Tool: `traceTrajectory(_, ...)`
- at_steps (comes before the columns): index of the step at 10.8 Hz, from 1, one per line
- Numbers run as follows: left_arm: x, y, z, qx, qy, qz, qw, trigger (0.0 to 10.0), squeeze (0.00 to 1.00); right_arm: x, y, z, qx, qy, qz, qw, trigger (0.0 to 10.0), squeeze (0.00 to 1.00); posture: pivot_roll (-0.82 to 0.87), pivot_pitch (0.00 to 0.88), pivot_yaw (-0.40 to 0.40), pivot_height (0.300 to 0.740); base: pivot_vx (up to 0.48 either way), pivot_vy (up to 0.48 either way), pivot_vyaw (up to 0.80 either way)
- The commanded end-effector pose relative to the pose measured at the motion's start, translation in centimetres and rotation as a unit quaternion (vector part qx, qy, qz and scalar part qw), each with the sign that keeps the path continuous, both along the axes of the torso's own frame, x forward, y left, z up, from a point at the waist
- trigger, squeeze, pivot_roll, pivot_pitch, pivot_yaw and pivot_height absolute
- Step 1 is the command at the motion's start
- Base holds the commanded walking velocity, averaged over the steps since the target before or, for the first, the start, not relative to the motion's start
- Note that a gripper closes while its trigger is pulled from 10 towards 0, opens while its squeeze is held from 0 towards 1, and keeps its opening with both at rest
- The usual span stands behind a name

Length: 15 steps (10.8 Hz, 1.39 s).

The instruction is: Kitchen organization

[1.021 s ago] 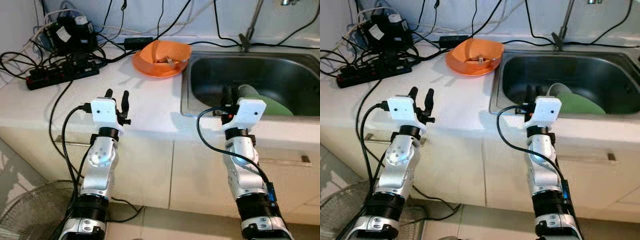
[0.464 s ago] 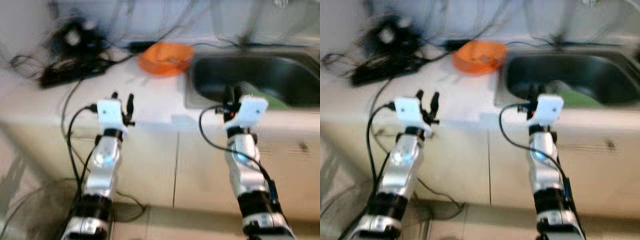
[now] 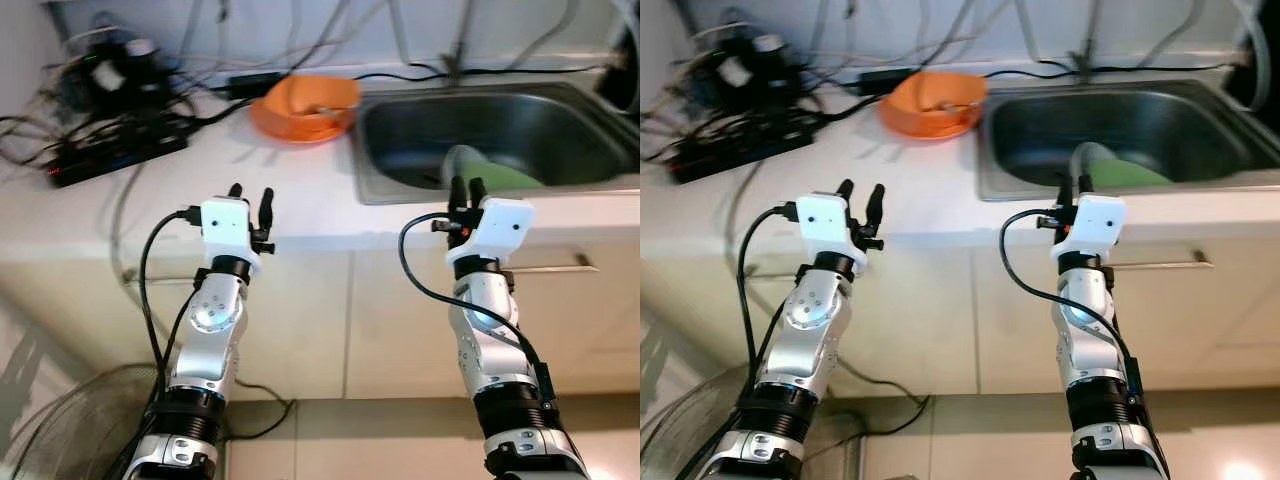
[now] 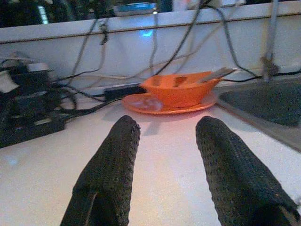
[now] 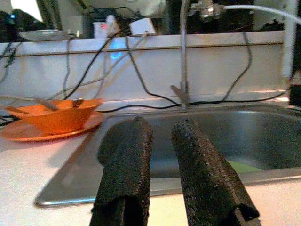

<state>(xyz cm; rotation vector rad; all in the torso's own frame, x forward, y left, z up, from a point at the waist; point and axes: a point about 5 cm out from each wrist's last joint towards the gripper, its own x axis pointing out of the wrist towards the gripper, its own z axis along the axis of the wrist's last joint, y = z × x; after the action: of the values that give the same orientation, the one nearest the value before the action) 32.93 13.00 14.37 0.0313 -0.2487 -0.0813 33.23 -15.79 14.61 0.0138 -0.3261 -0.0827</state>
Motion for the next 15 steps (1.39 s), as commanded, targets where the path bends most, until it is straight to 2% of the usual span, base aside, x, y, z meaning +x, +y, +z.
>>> traceTrajectory(1,0.1,0.2,0.2,0.001,-0.001,0.009,1.0,10.0,0.0,0.3,0.2,0.2,0.002,0.005,0.004,1.0,10.0,0.0,0.07,0.0,0.09,0.74,0.0,0.0,0.0)
traceTrajectory(4,0.2,0.2,0.3,0.006,-0.001,0.019,1.0,10.0,0.0,0.2,1.0,0.3,-0.027,-0.003,0.04,0.999,10.0,0.0,0.07,0.0,0.085,0.74,0.087,0.0,0.0)
traceTrajectory(5,0.2,0.2,0.3,0.007,0.0,0.02,1.0,10.0,0.0,0.2,1.5,0.5,-0.042,-0.009,0.05,0.998,10.0,0.0,0.07,0.0,0.084,0.74,0.274,0.0,0.71)
traceTrajectory(6,0.1,0.2,0.2,0.008,0.0,0.02,1.0,10.0,0.0,0.1,1.5,0.5,-0.037,-0.009,0.047,0.998,10.0,0.0,0.07,0.0,0.083,0.74,0.289,0.0,0.72)
traceTrajectory(10,0.1,-0.1,-0.1,0.014,0.009,0.008,1.0,10.0,0.0,0.4,1.0,0.2,-0.016,0.006,0.029,0.999,10.0,0.0,0.07,0.0,0.087,0.74,0.315,0.0,0.0)
traceTrajectory(12,0.1,-0.4,-0.1,0.015,0.01,0.001,1.0,10.0,0.0,0.6,0.8,0.0,-0.009,0.014,0.021,1.0,10.0,0.0,0.07,0.0,0.089,0.74,0.352,0.0,-0.63)
traceTrajectory(15,0.1,-0.7,0.0,0.016,0.01,-0.009,1.0,10.0,0.0,0.6,0.9,0.2,-0.006,0.006,0.023,1.0,10.0,0.0,0.08,0.0,0.09,0.74,0.35,0.0,0.0)
